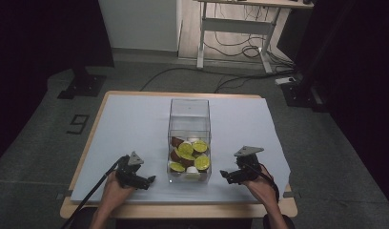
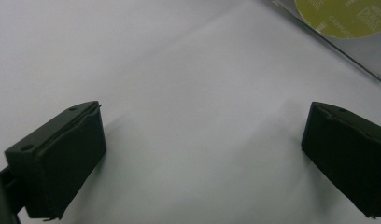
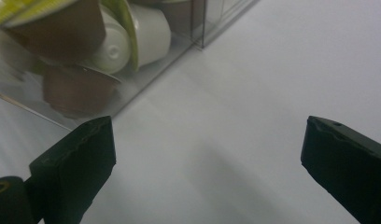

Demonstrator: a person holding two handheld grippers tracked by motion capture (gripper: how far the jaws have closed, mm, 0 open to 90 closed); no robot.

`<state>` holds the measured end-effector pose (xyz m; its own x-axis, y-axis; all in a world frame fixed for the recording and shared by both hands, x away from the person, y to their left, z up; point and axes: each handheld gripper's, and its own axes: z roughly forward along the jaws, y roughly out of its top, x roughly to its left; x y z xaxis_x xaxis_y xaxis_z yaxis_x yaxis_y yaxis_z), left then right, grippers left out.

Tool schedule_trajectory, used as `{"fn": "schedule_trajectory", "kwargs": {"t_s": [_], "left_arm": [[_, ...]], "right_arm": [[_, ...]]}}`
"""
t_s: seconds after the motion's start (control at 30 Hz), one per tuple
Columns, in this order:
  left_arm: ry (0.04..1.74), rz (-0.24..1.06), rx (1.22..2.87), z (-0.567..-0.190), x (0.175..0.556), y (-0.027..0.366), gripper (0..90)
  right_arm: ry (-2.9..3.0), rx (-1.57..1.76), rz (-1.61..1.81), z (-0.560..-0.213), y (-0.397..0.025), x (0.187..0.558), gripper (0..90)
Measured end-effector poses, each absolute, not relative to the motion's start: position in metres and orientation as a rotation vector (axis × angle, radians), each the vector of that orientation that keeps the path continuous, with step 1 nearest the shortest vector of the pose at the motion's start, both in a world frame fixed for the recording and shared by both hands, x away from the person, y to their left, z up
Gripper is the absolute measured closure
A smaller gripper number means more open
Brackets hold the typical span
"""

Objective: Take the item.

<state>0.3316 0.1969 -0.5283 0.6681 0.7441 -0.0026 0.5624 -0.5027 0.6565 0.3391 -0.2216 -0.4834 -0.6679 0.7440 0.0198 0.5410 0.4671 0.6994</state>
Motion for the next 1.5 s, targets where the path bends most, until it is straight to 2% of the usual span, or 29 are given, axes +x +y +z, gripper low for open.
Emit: {"fn": "schedule_trajectory", "kwargs": {"t_s": [0.97,1.5], "left_arm": [[1.004,0.373,2.248,-0.528,0.332,0.197,0.0],[1.004,0.374,2.248,-0.528,0.332,0.197,0.0]], "right_arm": [[2.419,1.106,1.116,-0.434,-0.199,0.337,7.5],[2.513,0.943,1.114,-0.421,-0.158,0.34,9.2]]}}
